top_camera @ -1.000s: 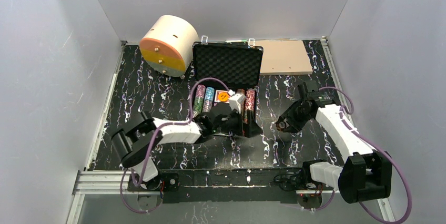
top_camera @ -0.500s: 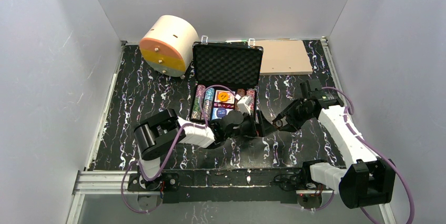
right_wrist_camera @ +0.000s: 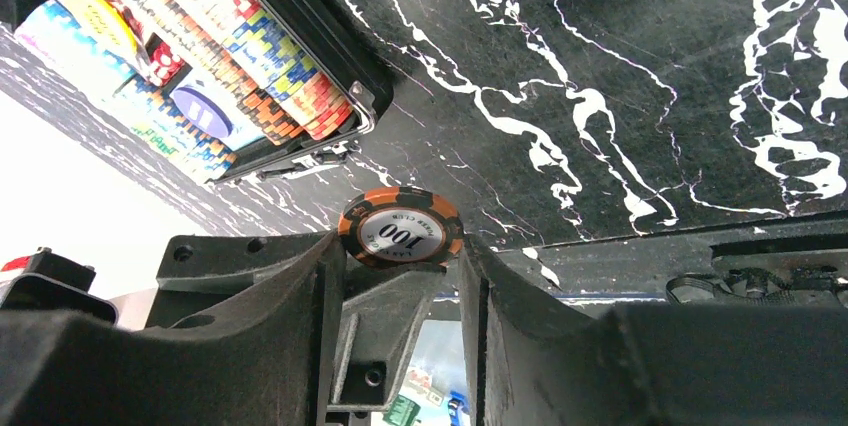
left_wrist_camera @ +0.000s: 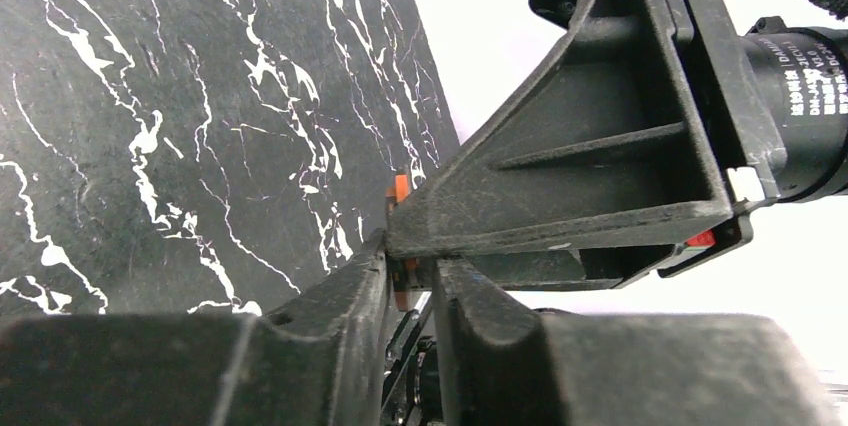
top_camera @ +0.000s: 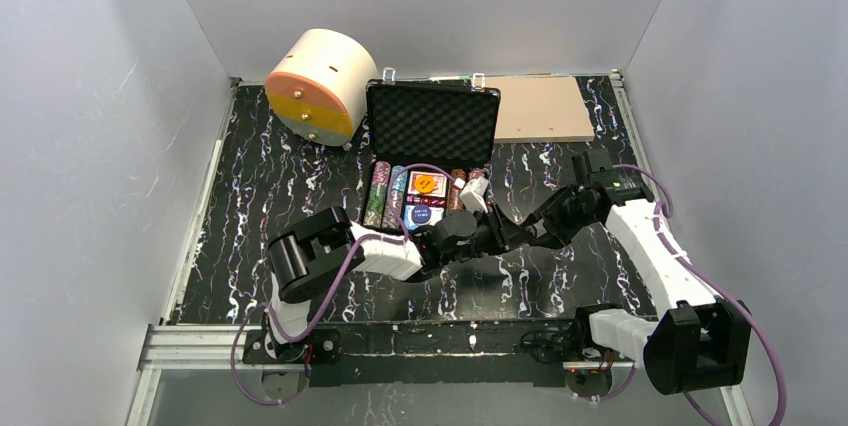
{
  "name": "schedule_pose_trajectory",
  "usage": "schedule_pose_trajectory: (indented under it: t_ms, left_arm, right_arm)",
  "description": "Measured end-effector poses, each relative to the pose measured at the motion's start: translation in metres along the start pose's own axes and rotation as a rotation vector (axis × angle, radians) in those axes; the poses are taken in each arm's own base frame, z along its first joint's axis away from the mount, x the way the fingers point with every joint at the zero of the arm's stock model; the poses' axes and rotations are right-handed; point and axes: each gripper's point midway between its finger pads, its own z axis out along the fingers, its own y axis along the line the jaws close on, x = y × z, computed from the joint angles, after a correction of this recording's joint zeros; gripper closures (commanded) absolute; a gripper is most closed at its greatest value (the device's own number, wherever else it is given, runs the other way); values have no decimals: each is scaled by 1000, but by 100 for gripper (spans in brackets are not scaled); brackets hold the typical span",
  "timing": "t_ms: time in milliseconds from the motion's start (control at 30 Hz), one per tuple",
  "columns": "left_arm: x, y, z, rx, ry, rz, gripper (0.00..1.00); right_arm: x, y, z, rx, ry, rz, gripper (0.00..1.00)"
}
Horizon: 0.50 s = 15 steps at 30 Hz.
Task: Pack up texas hold em set
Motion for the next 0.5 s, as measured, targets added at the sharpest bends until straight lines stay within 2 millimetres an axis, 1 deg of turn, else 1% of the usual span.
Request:
schedule_pose_trajectory:
  t_ms: [67, 133, 267, 367, 433, 500]
  left_arm:
    - [0, -1, 3, -18, 1, -12, 98]
    - [-2, 2, 4, -41, -9, -26, 100]
    - [-4, 6, 5, -68, -19, -11, 100]
    - [-3, 14, 2, -98, 0, 70, 100]
    - [-3, 20, -3, -115, 25, 147, 100]
    - [-5, 26, -13, -132, 61, 240, 100]
  right_arm:
    - [-2, 1, 1, -3, -5, 1, 67]
    - [-4, 3, 1, -11, -14, -1, 63]
    - [-6, 6, 3, -17, -15, -4, 30]
    - [-6, 5, 2, -6, -7, -8, 16]
    - [-7, 10, -3, -11, -16, -26, 12]
    - [-12, 17, -9, -29, -39, -43, 12]
